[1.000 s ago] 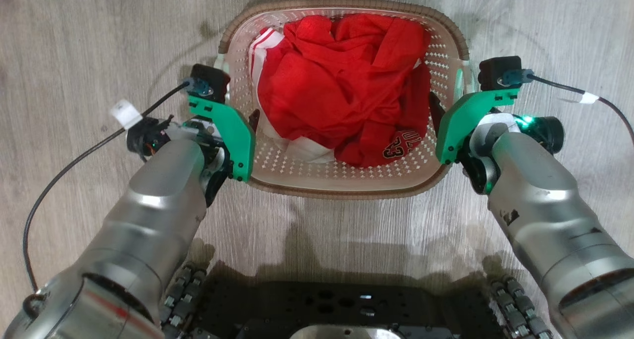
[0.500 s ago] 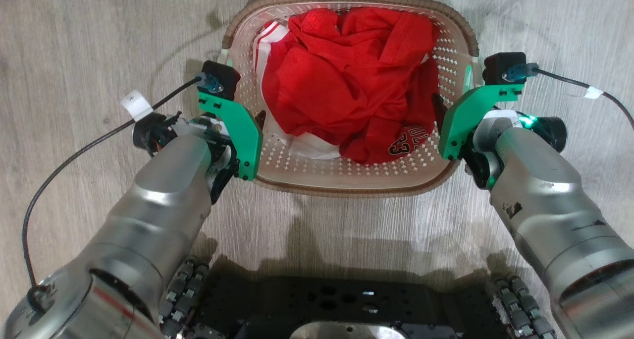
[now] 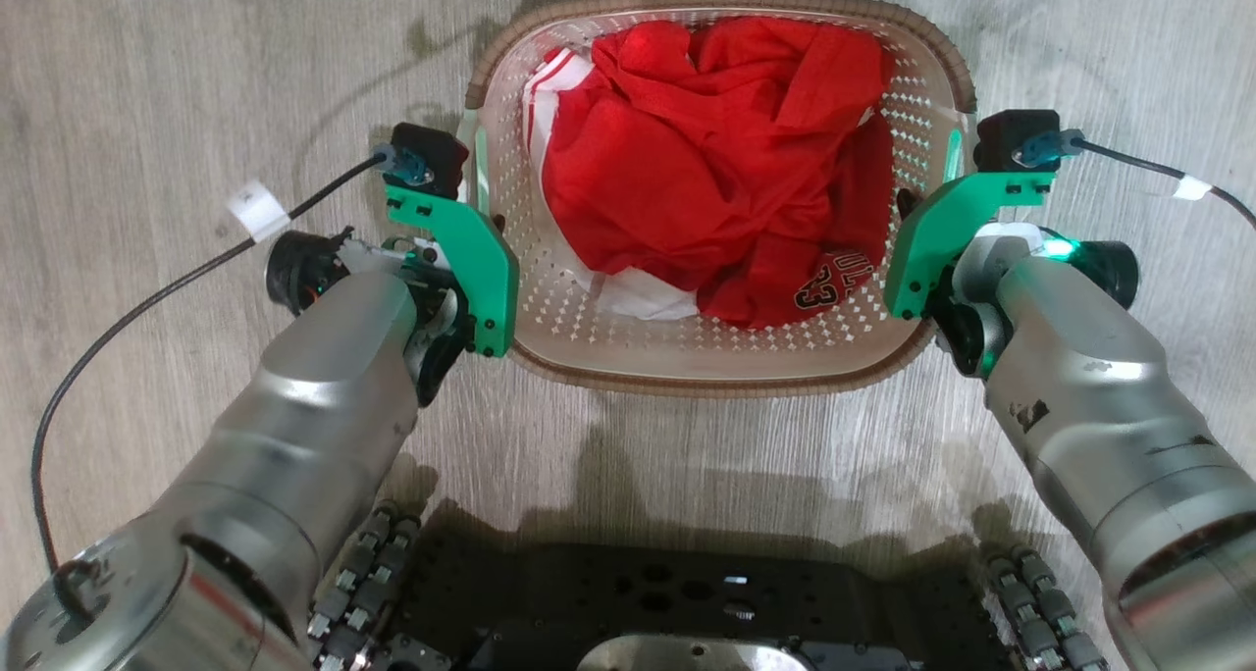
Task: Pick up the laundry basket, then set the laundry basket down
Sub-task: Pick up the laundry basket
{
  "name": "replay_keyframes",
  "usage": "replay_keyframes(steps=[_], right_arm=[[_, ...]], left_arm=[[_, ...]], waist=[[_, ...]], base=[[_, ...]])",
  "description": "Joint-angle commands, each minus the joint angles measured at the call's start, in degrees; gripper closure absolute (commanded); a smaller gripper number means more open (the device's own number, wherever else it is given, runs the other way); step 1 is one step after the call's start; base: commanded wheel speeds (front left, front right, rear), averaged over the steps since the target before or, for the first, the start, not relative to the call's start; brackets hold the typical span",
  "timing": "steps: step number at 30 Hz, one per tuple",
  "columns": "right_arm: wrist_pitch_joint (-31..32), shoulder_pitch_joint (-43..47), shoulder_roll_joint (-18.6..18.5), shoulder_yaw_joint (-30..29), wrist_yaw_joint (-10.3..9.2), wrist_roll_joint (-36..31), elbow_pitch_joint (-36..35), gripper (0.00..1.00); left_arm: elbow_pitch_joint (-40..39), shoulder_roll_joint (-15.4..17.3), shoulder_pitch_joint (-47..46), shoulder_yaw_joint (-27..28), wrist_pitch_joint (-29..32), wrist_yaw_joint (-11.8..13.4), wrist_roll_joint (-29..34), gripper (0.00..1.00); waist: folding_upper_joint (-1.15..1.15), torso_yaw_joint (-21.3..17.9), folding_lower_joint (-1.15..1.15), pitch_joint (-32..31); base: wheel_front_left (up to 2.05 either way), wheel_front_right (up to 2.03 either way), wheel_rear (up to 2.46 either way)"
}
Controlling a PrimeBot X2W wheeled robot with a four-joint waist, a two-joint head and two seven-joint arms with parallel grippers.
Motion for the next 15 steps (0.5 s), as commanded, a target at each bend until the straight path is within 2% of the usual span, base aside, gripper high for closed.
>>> replay_keyframes(steps=[1,8,15], right_arm=[[-0.32,2.06,2.11,1.85,0.41,0.31,-0.37,1.0],[-0.07,2.28,2.11,2.86,0.41,1.69,0.12,1.0],[2.74,4.15,2.11,5.08,0.41,4.34,-1.24,1.0]], left_arm=[[-1.09,0.71,0.94,-0.72,-0.43,-0.51,-0.27,1.0],[-0.98,0.71,1.19,-3.79,0.15,-0.96,-1.42,1.0],[-0.54,0.71,1.97,-7.62,1.58,-1.31,-1.95,1.0]], waist=[[0.0,0.09,0.0,-0.19],[0.0,0.09,0.0,-1.57],[0.0,-0.23,0.0,-4.95]], base=[[0.0,0.0,0.0],[0.0,0.0,0.0],[0.0,0.0,0.0]])
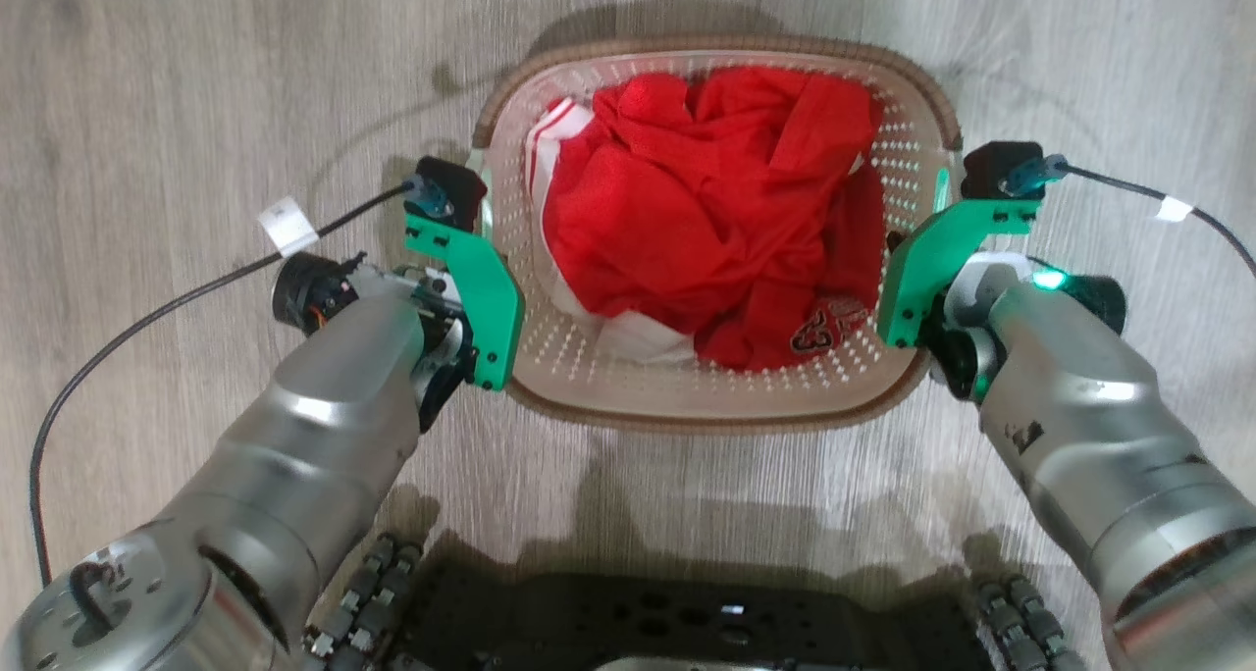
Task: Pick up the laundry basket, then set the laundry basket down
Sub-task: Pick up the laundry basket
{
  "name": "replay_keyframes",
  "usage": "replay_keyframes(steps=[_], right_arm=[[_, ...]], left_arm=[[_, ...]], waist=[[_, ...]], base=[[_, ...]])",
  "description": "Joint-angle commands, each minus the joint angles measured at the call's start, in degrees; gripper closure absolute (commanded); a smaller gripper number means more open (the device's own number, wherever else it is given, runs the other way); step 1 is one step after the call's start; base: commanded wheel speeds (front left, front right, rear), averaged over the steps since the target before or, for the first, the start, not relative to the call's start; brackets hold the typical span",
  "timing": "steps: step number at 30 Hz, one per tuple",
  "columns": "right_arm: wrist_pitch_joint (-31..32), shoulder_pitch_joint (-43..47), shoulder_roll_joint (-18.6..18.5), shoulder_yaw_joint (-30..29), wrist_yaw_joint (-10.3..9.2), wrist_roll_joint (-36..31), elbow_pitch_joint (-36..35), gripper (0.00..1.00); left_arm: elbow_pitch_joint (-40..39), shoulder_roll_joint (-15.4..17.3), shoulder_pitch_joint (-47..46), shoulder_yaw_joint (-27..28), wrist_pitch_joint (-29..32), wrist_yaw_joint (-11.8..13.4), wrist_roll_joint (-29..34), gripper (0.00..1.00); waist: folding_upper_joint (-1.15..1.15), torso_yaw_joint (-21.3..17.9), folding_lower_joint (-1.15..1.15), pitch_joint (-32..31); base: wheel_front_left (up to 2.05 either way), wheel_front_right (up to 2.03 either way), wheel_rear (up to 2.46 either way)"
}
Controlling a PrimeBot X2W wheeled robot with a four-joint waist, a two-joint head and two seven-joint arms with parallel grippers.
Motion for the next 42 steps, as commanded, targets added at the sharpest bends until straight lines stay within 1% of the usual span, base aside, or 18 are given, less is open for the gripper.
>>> replay_keyframes(steps=[1,7,10,16,20,25,33,42], right_arm=[[0.31,3.15,2.2,1.63,0.41,0.29,-2.03,1.0],[3.15,5.43,2.2,3.69,0.41,2.97,-3.67,1.0],[5.02,6.47,2.2,4.18,0.41,4.23,-3.31,1.0],[4.79,8.37,2.2,4.61,0.41,6.17,-3.42,1.0],[4.5,10.44,2.2,5.08,0.41,7.9,-3.8,1.0],[4.62,12.96,2.2,6.71,0.41,9.54,-5.15,1.0],[5.26,17.06,2.2,8.75,0.41,12.31,-6.62,1.0],[4.51,18.93,2.2,10.12,0.41,14.19,-5.84,1.0]], left_arm=[[-0.96,0.45,1.55,-0.79,0.21,-1.02,0.7,1.0],[-0.25,0.45,2.94,-3.66,1.01,-1.15,1.33,1.0],[0.17,0.45,3.85,-4.45,1.29,-1.17,1.59,1.0],[-0.3,0.45,6.94,-5.45,3.01,-1.24,1.32,1.0],[-0.17,0.45,9.18,-5.75,1.89,-1.25,1.07,1.0],[0.53,0.45,11.73,-6.1,2.32,-1.14,1.21,1.0],[-0.94,0.45,15.65,-6.55,4.68,-0.89,1.34,1.0],[-2.28,0.45,17.87,-6.79,6.36,-0.61,1.58,1.0]], waist=[[-0.01,-0.21,0.0,-1.22],[-0.01,-0.79,0.0,-5.94],[-0.01,-1.06,0.0,-8.6],[-0.01,-1.47,0.0,-14.45],[-0.01,-2.1,0.0,-19.25],[-0.01,-2.72,0.0,-24.03],[-0.01,-2.76,0.0,-29.8],[-0.01,-2.49,0.0,-33.42]], base=[[0.0,0.0,0.0],[0.0,0.0,0.0],[0.0,0.0,0.0],[0.0,0.0,0.0],[0.0,0.0,0.0],[0.0,0.0,0.0],[0.0,0.0,0.0],[0.0,0.0,0.0]])
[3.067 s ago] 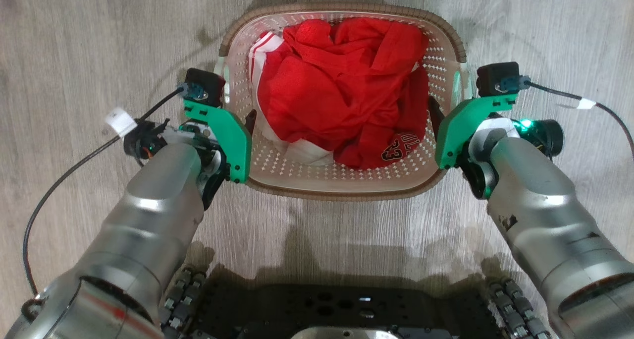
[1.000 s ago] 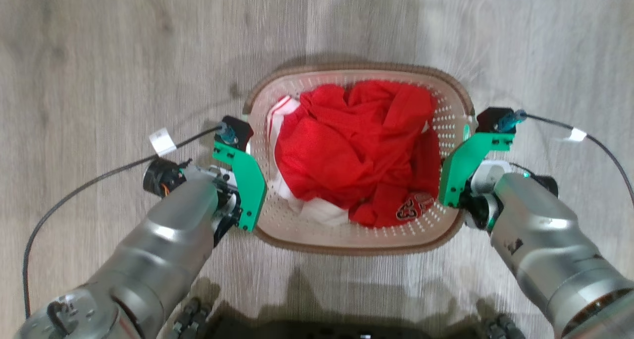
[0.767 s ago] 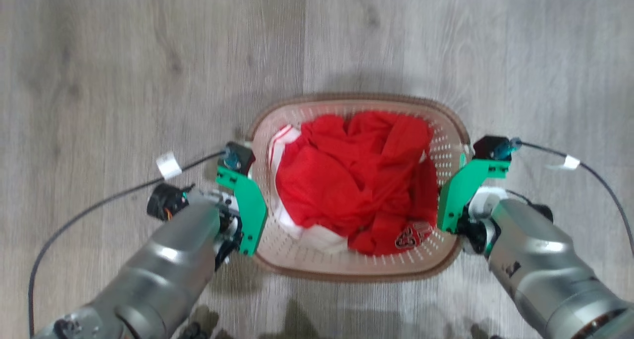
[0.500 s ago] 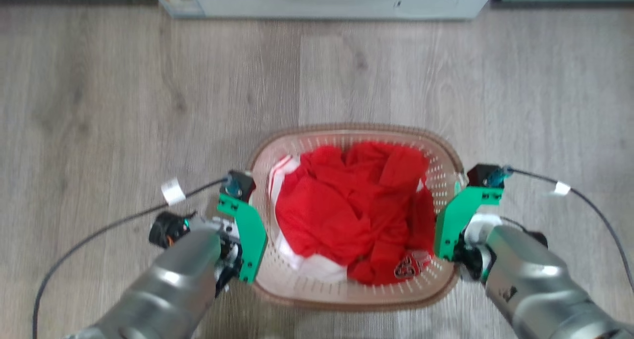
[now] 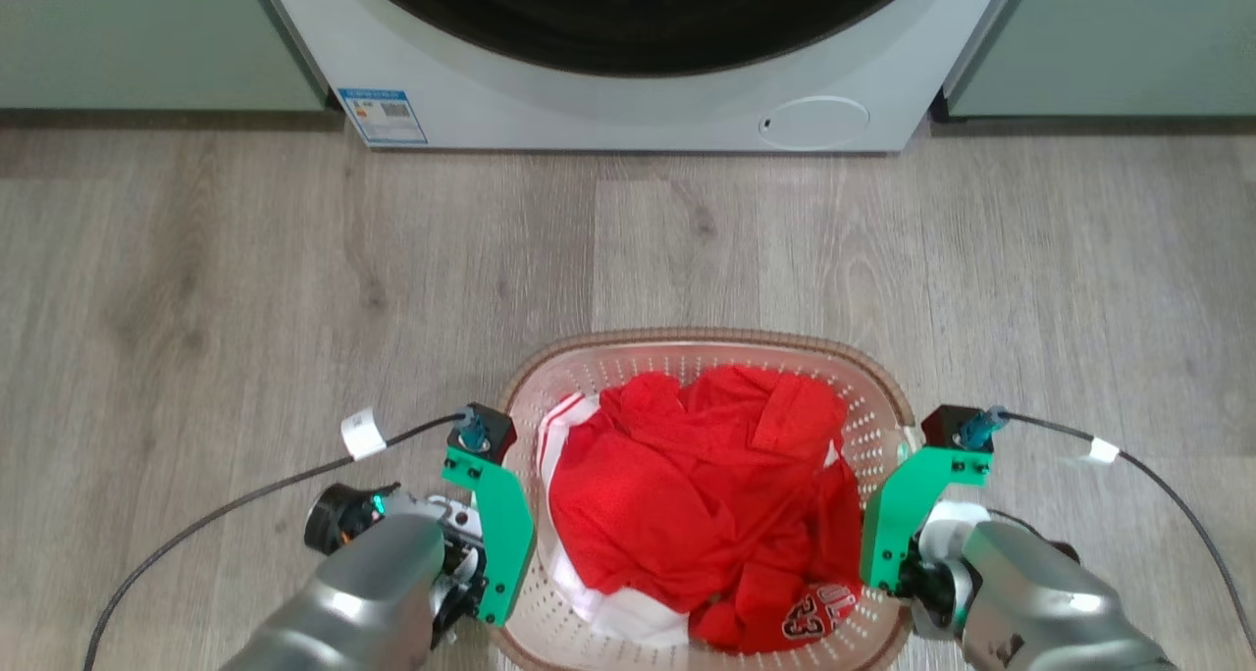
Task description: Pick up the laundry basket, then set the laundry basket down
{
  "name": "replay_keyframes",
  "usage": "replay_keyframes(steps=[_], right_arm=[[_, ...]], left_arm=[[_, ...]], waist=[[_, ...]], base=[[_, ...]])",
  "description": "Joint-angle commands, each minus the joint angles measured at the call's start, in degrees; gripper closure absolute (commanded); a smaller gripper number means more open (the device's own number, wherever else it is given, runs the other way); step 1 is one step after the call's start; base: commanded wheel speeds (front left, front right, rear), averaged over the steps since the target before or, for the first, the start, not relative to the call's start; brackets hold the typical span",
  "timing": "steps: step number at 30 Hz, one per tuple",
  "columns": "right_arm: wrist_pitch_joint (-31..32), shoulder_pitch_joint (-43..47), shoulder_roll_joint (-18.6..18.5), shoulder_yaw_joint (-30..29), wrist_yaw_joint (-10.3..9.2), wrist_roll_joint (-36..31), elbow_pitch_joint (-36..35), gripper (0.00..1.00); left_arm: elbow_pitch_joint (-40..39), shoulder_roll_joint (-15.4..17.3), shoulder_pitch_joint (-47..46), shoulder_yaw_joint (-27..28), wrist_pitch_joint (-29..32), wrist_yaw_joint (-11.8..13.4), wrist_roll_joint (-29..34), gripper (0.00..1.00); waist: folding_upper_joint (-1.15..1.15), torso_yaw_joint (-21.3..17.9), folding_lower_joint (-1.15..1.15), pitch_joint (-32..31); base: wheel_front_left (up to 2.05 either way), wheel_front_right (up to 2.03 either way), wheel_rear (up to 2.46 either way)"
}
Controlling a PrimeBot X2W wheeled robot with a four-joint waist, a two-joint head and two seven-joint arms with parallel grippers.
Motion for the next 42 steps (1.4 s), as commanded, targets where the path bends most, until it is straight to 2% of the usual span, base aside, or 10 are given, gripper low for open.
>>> replay_keyframes(steps=[1,18,42], right_arm=[[-1.0,-0.53,2.33,1.06,0.95,0.35,-2.73,1.0],[-1.48,1.01,2.33,4.43,0.95,4.35,-0.46,1.0],[-3.35,-0.71,2.33,8.71,0.95,9.03,1.4,1.0]], left_arm=[[-1.46,-0.05,0.59,-0.62,0.28,-0.12,1.24,1.0],[-4.19,-0.05,3.71,-0.93,3.42,-0.31,1.78,1.0],[-3.81,-0.05,4.1,-1.0,3.93,-0.37,1.19,1.0]], waist=[[-0.01,0.18,0.0,-0.73],[-0.01,1.64,0.0,-3.25],[-0.01,1.55,0.0,-3.85]], base=[[0.0,0.0,0.0],[0.0,0.0,0.0],[0.0,0.0,0.0]])
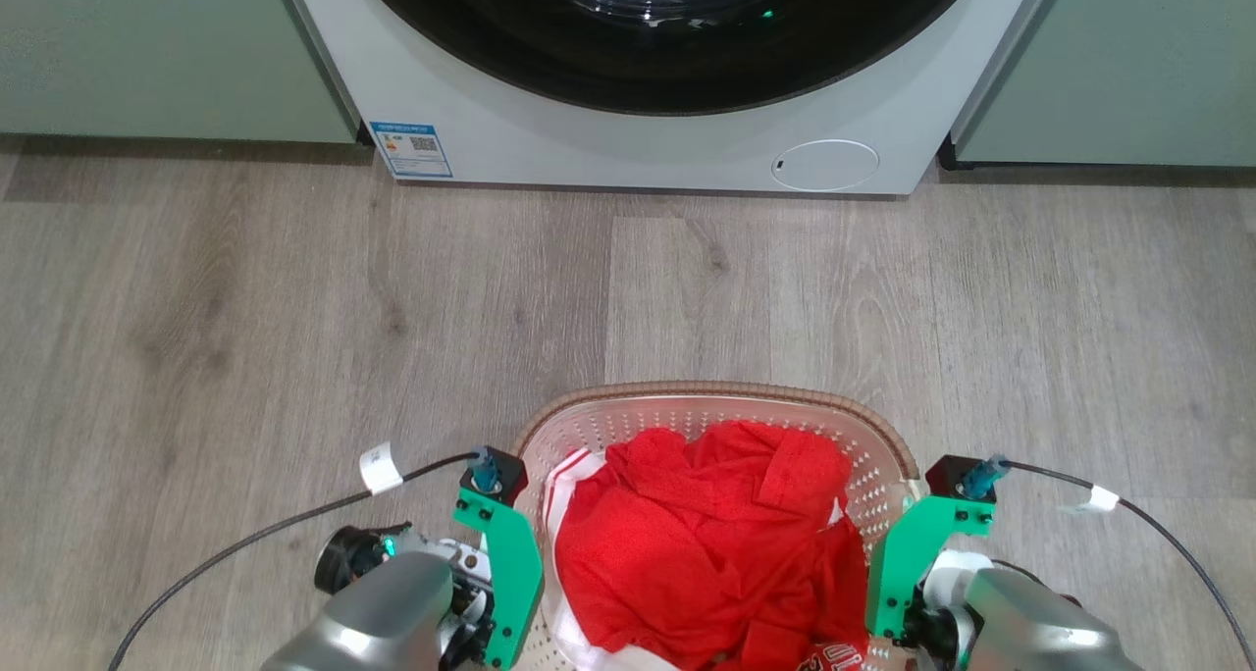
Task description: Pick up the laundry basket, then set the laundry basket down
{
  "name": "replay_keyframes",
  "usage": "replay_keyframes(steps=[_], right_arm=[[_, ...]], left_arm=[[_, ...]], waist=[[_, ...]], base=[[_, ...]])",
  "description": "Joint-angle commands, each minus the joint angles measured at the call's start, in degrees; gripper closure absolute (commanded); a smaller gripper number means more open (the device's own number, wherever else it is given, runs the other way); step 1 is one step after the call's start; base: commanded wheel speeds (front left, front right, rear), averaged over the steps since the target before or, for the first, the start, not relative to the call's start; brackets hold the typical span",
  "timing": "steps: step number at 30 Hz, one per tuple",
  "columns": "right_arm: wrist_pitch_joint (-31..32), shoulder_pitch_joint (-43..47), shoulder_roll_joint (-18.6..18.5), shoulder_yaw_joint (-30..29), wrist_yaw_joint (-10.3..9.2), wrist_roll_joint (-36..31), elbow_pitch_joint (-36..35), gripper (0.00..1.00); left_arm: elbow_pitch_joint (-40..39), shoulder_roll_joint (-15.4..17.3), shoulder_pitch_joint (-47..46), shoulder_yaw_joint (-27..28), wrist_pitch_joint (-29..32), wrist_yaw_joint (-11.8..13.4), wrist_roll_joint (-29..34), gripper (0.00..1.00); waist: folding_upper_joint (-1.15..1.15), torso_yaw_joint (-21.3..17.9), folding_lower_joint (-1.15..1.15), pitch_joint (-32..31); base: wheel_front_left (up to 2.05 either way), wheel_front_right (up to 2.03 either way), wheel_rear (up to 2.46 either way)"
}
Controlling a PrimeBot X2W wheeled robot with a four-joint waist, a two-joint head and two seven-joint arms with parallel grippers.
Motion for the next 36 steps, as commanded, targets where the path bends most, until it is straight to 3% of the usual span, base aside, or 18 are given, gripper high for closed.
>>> replay_keyframes(steps=[1,36], right_arm=[[-1.55,-2.97,2.11,0.75,0.94,0.58,-2.2,1.0],[-3.19,-5.02,2.11,7.65,0.94,6.45,-0.09,1.0]], left_arm=[[-1.46,-0.49,0.39,-0.66,0.34,-0.38,0.97,1.0],[-1.71,-0.49,0.94,-0.74,0.31,-0.09,0.57,1.0]], waist=[[0.0,0.02,0.0,-0.07],[0.0,0.08,0.0,-0.17]], base=[[0.0,0.0,0.0],[0.0,0.0,0.0]])
